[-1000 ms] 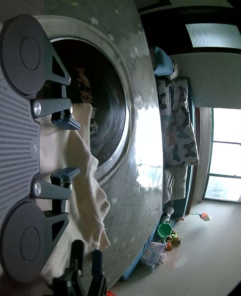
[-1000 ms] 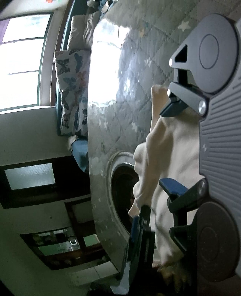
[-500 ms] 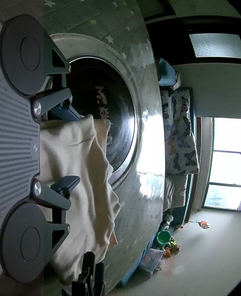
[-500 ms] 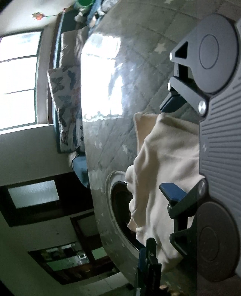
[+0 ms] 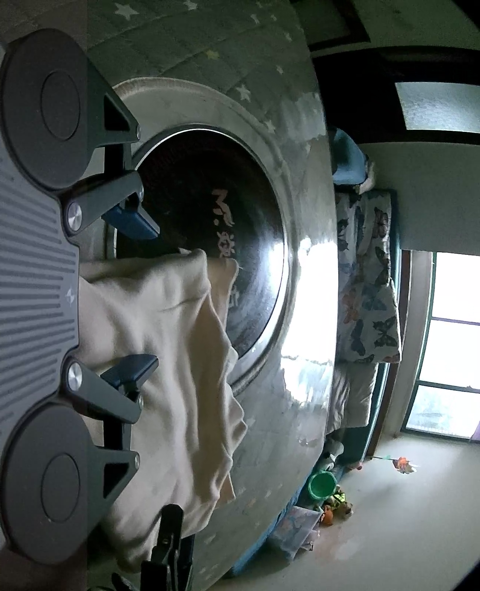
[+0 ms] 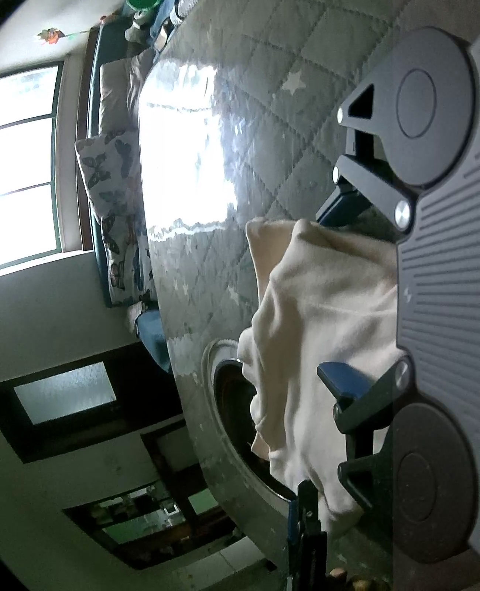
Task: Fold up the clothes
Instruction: 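Grasp the folded shirt with both grippers and lift it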
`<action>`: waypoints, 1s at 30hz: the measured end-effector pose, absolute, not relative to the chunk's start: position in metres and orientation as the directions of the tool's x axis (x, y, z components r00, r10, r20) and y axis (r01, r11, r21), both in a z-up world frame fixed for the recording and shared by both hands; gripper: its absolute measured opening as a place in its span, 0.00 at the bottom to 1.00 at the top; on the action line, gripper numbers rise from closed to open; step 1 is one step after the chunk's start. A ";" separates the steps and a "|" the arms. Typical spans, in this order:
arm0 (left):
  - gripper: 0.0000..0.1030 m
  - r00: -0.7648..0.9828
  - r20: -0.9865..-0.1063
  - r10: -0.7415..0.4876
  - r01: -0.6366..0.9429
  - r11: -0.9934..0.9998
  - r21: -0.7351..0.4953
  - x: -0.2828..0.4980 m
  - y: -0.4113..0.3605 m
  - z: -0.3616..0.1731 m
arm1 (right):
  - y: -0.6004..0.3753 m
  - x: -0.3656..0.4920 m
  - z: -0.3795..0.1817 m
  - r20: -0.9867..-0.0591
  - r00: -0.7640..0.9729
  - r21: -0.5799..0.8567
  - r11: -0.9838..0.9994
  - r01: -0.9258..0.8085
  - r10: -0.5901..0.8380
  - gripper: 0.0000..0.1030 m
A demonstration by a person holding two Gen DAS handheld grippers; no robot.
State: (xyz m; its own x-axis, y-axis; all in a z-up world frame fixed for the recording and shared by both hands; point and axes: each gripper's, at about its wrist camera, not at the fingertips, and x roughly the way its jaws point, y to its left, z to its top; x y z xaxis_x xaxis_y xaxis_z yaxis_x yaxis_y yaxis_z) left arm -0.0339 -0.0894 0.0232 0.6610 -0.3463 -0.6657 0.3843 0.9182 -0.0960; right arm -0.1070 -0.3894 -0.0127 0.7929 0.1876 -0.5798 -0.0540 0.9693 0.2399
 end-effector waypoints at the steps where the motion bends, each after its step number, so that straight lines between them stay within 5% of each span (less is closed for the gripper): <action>1: 0.70 0.658 -0.668 -0.347 0.382 0.918 -0.101 -0.034 -0.089 0.023 | -0.389 -0.107 -0.012 -0.579 0.794 0.241 0.969 -0.050 0.185 0.76; 7: 0.69 0.628 -0.684 -0.370 0.382 0.913 -0.143 -0.031 -0.087 0.019 | -0.391 -0.107 -0.012 -0.577 0.797 0.262 0.965 -0.026 0.178 0.62; 12: 0.59 0.602 -0.691 -0.399 0.373 0.906 -0.199 -0.027 -0.084 0.017 | -0.394 -0.107 -0.013 -0.573 0.796 0.292 0.956 -0.026 0.197 0.34; 15: 0.48 0.593 -0.690 -0.415 0.380 0.900 -0.215 -0.028 -0.086 0.017 | -0.395 -0.107 -0.013 -0.570 0.797 0.299 0.954 -0.024 0.198 0.29; 19: 0.22 0.586 -0.685 -0.432 0.378 0.894 -0.240 -0.027 -0.088 0.019 | -0.397 -0.111 -0.013 -0.558 0.805 0.306 0.952 -0.026 0.201 0.22; 30: 0.17 0.582 -0.656 -0.481 0.485 0.853 -0.194 -0.034 -0.130 0.044 | -0.414 -0.135 0.009 -0.521 0.843 0.241 0.970 -0.009 0.137 0.16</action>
